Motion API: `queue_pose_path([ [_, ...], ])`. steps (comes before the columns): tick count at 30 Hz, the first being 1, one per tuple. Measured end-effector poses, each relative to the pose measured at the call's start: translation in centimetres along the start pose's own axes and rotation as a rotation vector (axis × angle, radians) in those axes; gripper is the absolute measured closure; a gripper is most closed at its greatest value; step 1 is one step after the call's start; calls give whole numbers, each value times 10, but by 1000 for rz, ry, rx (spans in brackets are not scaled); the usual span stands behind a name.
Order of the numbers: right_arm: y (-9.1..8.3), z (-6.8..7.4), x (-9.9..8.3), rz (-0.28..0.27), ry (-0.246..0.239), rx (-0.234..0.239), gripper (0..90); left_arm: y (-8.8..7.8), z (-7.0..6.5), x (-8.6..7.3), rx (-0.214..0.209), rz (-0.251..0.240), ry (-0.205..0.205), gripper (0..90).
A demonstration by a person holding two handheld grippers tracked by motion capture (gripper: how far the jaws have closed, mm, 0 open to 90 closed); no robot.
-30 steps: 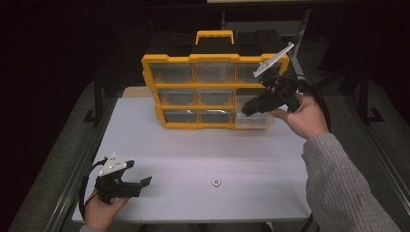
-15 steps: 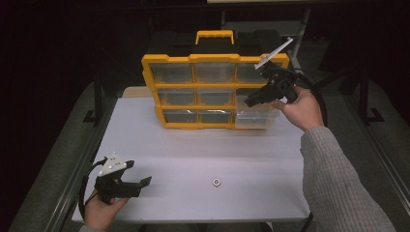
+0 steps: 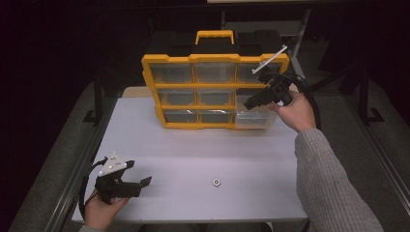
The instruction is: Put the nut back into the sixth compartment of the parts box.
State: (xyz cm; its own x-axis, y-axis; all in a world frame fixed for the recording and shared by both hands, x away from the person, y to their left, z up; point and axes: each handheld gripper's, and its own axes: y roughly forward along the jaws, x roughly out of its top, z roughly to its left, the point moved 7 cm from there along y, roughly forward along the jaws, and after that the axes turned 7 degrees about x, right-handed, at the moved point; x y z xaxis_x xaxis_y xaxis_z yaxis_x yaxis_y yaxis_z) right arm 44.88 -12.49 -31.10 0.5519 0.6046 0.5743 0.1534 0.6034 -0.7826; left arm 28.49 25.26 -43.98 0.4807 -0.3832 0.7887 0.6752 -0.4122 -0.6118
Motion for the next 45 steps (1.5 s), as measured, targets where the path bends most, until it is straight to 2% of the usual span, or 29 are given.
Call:
queue_pose_path([
  [9, -6, 0, -1, -26, 1, -9, 661, 0, 1, -1, 2, 7, 14, 147],
  [11, -9, 2, -1, -35, -2, -12, 656, 0, 0, 0, 2, 2, 3, 147],
  [12, -11, 3, -2, -39, -3, -12, 653, 0, 0, 0, 1, 0, 1, 147],
  [13, -13, 4, -2, -43, -6, -12, 647, -1, 1, -1, 2, 10, 17, 147],
  [17, -22, 13, -3, -58, -15, -5, 630, 0, 0, 0, 3, 1, 8, 147],
  [19, -25, 17, -4, -66, -35, 1, 616, 0, 1, 0, 5, 6, 27, 147],
  [25, -28, 33, -10, -78, -58, 25, 588, 0, 0, 0, 6, 1, 18, 147],
  [35, -21, 60, -26, -87, -99, 62, 557, 0, 0, 0, 7, 6, 25, 147],
  [37, -16, 64, -30, -86, -109, 69, 546, 1, -1, 0, 6, -1, 11, 147],
  [40, -8, 69, -37, -78, -120, 82, 527, 0, 0, 0, 8, 10, 26, 147],
  [45, 6, 75, -49, -72, -115, 103, 516, 1, 0, 0, 8, 9, 24, 147],
])
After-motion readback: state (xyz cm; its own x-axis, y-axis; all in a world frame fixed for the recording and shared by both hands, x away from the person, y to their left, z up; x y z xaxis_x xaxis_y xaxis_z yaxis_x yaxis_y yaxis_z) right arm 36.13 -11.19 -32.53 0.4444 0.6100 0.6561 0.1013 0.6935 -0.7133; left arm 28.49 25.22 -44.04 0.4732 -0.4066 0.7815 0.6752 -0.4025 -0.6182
